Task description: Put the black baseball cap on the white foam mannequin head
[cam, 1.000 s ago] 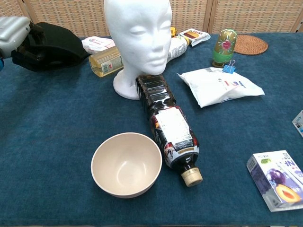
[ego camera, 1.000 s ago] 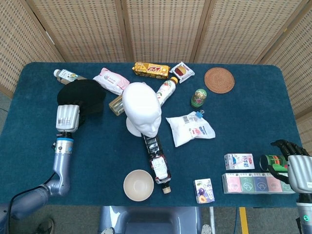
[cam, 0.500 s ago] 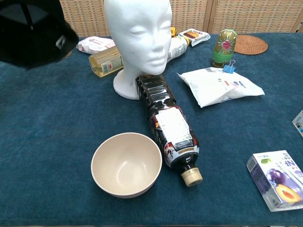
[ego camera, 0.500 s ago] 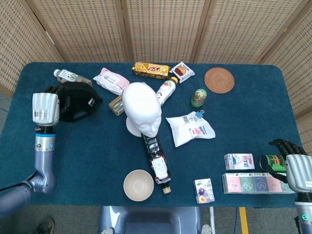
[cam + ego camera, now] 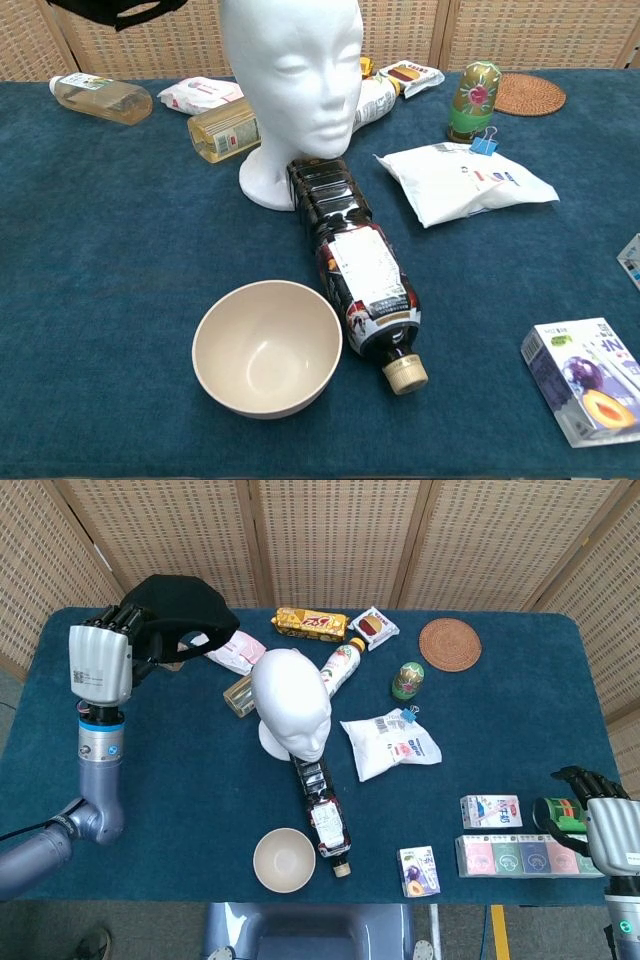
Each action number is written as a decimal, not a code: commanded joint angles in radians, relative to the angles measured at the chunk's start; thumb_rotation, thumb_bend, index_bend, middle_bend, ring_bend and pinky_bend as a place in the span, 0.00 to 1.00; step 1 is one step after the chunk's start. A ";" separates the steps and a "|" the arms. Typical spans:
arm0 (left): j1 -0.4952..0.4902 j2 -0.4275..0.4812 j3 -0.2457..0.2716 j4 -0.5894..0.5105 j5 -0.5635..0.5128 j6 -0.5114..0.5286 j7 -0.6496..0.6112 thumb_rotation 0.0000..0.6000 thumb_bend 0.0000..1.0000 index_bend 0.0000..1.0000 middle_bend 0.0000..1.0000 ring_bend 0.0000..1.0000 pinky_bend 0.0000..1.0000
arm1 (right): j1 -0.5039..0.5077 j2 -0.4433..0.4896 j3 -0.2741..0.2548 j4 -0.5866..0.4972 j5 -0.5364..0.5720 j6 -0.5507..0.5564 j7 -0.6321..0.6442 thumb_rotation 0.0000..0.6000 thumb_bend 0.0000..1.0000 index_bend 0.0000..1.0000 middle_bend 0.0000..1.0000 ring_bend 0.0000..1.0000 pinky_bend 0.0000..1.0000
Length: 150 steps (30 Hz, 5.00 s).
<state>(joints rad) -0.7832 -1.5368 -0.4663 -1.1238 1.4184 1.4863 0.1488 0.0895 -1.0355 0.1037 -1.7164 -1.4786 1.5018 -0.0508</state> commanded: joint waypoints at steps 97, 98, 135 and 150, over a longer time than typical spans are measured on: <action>-0.048 -0.074 0.281 -0.212 0.309 -0.018 0.390 1.00 0.48 0.78 0.57 0.55 0.78 | -0.033 -0.006 -0.004 0.056 0.009 0.013 0.075 1.00 0.24 0.29 0.28 0.28 0.32; -0.048 -0.075 0.280 -0.212 0.309 -0.020 0.389 1.00 0.48 0.78 0.57 0.55 0.78 | -0.032 -0.006 -0.004 0.057 0.009 0.014 0.075 1.00 0.24 0.29 0.28 0.28 0.32; -0.005 -0.004 0.238 -0.403 0.191 -0.132 0.461 1.00 0.33 0.23 0.23 0.21 0.60 | -0.039 -0.006 -0.003 0.056 0.004 0.025 0.084 1.00 0.23 0.29 0.28 0.28 0.32; 0.025 0.048 0.240 -0.488 0.136 -0.164 0.503 1.00 0.25 0.08 0.13 0.11 0.49 | -0.036 -0.005 0.000 0.050 0.003 0.024 0.082 1.00 0.23 0.29 0.28 0.28 0.32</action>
<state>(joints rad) -0.7642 -1.5002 -0.2287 -1.5960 1.5654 1.3305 0.6409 0.0531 -1.0406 0.1042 -1.6665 -1.4753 1.5255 0.0313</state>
